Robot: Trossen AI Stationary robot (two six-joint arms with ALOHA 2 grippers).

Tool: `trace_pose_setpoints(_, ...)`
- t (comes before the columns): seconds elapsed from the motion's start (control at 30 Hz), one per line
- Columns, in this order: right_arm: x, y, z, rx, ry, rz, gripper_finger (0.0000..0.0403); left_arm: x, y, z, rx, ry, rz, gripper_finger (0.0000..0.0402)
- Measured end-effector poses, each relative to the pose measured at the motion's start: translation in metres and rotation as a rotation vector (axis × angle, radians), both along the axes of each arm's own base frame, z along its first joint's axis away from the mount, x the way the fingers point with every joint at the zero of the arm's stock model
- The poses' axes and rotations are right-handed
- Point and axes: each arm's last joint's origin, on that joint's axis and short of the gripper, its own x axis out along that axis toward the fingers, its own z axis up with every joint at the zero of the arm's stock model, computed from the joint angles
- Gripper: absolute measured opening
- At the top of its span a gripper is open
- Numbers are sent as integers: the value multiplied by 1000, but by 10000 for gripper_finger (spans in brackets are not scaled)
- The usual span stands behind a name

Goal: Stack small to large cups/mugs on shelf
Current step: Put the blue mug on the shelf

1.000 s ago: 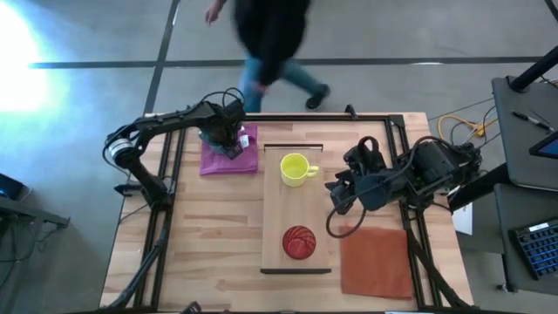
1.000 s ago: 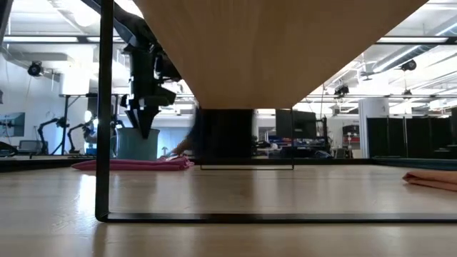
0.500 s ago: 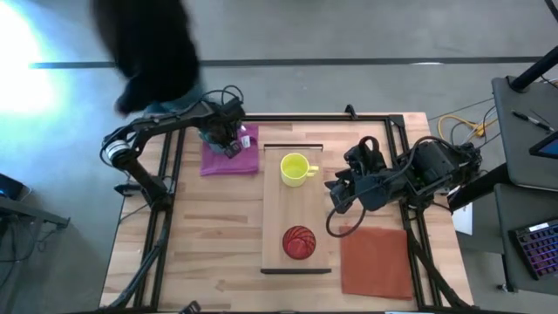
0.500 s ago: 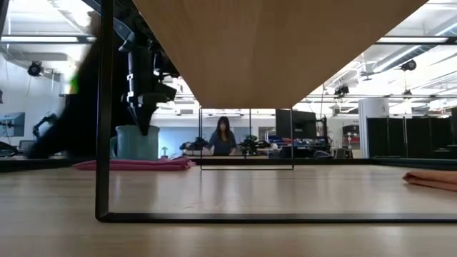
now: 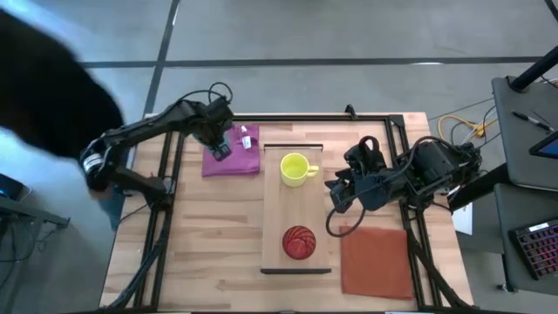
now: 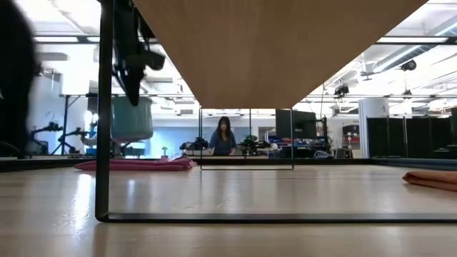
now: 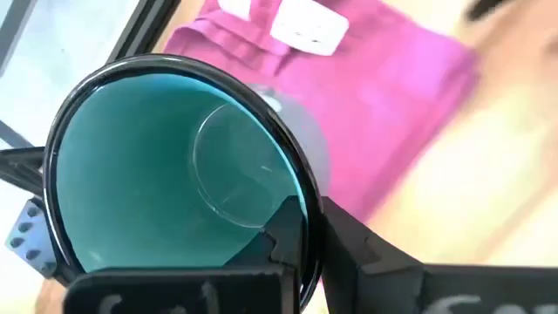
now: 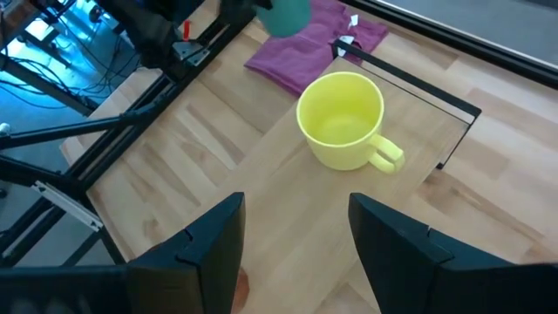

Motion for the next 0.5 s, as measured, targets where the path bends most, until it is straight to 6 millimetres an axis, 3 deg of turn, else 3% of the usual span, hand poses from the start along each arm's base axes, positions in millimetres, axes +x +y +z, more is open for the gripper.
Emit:
trace_pose_setpoints(0.17, 2, -6, 0, -2, 1, -21, 198, -2, -40, 35, -18, -49, -27, 1)
trace_pose_setpoints(0.4, 6, -18, 0, -16, 7, -53, 198, 16, -97, 84, -39, -196, -84, 1)
trace_pose_setpoints(0.5, 6, -24, 1, -32, 13, -53, 198, 26, -117, 95, -43, -216, -106, 1)
